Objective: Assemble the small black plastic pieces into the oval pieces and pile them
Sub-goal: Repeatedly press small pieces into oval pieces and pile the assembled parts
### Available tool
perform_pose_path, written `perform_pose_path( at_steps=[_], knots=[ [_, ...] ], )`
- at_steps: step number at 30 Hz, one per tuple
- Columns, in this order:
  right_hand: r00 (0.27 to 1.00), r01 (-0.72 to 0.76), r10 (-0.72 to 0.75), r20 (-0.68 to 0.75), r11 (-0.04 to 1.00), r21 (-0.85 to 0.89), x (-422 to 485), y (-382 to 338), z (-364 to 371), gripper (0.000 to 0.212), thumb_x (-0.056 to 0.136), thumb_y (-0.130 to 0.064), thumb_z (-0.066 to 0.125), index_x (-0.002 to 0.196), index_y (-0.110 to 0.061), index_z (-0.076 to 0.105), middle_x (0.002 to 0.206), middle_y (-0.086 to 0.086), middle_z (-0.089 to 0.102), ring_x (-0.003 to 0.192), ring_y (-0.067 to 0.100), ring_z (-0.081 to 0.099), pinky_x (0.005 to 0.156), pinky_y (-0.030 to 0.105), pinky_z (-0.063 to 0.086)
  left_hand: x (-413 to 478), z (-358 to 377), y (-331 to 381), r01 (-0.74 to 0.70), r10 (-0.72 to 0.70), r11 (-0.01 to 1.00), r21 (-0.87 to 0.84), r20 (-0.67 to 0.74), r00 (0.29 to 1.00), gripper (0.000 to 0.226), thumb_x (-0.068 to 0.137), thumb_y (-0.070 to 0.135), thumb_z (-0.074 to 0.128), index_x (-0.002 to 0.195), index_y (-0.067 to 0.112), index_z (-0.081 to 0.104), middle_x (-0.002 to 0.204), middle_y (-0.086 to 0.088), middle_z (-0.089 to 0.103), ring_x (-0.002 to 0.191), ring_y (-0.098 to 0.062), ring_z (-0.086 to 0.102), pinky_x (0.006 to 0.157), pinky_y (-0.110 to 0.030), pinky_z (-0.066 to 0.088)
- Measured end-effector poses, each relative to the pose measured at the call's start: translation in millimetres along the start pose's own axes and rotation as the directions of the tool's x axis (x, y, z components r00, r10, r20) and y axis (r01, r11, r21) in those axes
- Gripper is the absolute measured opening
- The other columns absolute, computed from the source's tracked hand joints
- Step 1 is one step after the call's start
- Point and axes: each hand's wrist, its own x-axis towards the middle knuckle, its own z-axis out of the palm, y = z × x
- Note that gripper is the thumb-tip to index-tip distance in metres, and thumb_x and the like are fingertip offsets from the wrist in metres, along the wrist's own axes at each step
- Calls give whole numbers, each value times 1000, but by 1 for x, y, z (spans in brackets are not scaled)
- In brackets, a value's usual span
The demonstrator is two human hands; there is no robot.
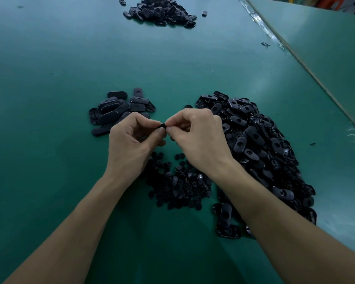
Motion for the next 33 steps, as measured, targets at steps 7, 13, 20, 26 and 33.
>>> perform_pose_path(
  at_steps=[7, 13, 20, 26, 33],
  knots=[
    [998, -34, 33, 58, 999, 22, -3, -8, -1, 17, 91, -14, 66, 98, -18, 80, 79, -8, 72, 68, -4, 63, 60, 2, 44, 2, -3, 1, -7, 9, 997, 80, -30, 1000, 20, 82, 4, 81, 84, 17, 65, 82, -3, 74, 75, -14, 74, 70, -23, 59],
    [994, 28, -27, 106, 1000, -6, -2, -14, -2, 18, 93, -16, 63, 94, -15, 81, 75, -2, 75, 72, 5, 65, 61, 14, 51, 2, -2, 2, -11, 24, 989, 144, -90, 996, 21, 83, 7, 80, 82, 18, 62, 79, 1, 71, 72, -11, 70, 67, -23, 58],
    [994, -45, 44, 100, 999, 11, 3, -5, -2, 10, 93, -21, 66, 102, -22, 72, 84, -11, 69, 78, 0, 64, 66, 5, 47, 2, -2, 2, -6, 13, 996, 84, -73, 997, 25, 81, 11, 78, 82, 23, 56, 74, 5, 70, 62, -13, 66, 61, -32, 60],
    [946, -252, 205, 251, 953, 169, 10, 10, -4, 26, 95, -24, 67, 118, -13, 66, 98, 3, 73, 86, 12, 71, 77, 29, 58, 3, -2, 1, -6, 6, 1000, -10, -36, 999, 20, 80, 11, 75, 86, 20, 58, 78, 6, 70, 71, -10, 66, 68, -30, 60],
    [936, -250, 112, 333, 879, 406, 17, 15, -12, 11, 94, -5, 67, 92, -13, 74, 75, 4, 71, 67, 10, 66, 61, 19, 54, 3, -2, 2, 45, -42, 994, -102, 36, 998, 18, 80, 8, 74, 88, 16, 60, 77, 5, 72, 68, -9, 67, 63, -22, 57]
  ],
)
